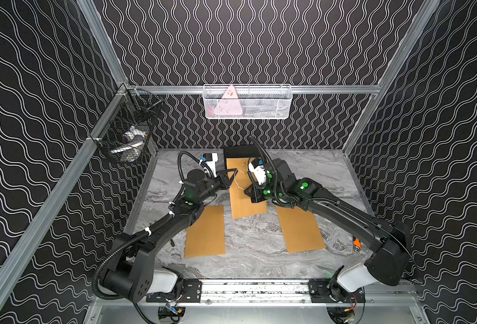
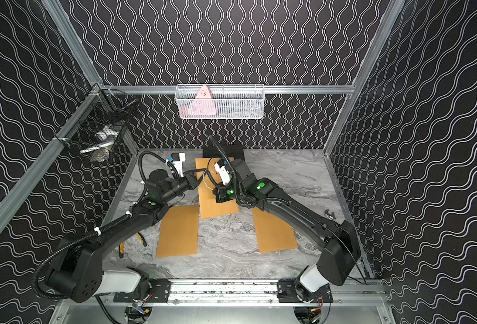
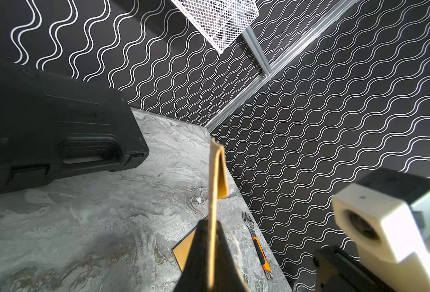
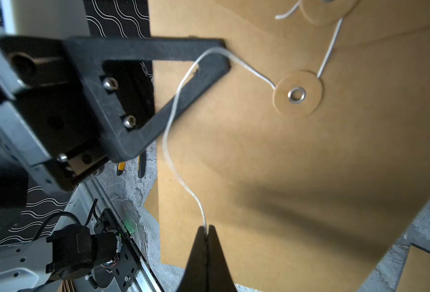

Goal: Open the file bag

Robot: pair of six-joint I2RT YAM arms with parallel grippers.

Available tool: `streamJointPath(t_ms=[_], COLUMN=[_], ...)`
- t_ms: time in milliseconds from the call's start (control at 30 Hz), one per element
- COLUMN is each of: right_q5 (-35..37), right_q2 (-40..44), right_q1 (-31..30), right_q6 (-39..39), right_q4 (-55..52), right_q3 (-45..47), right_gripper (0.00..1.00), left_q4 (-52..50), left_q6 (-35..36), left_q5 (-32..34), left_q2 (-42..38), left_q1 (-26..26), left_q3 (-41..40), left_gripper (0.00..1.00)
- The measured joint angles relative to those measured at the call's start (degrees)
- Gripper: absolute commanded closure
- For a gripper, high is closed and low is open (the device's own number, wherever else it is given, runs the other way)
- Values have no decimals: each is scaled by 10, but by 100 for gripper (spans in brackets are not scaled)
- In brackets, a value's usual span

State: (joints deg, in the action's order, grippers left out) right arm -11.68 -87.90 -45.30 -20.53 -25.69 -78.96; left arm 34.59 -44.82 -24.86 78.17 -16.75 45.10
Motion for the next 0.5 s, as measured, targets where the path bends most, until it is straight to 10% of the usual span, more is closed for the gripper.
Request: streamJointPath(t_ms=[500], right_q5=[12], right_q2=[33], right_q1=[0], right_q6=[-28], right_q4=[9], right_q3=[82], right_gripper=[100], left_q4=[-1], left_q6=[0], left_q5=[0], left_q2=[0], left_q1=[21], left_q3=[3], left_gripper=[100])
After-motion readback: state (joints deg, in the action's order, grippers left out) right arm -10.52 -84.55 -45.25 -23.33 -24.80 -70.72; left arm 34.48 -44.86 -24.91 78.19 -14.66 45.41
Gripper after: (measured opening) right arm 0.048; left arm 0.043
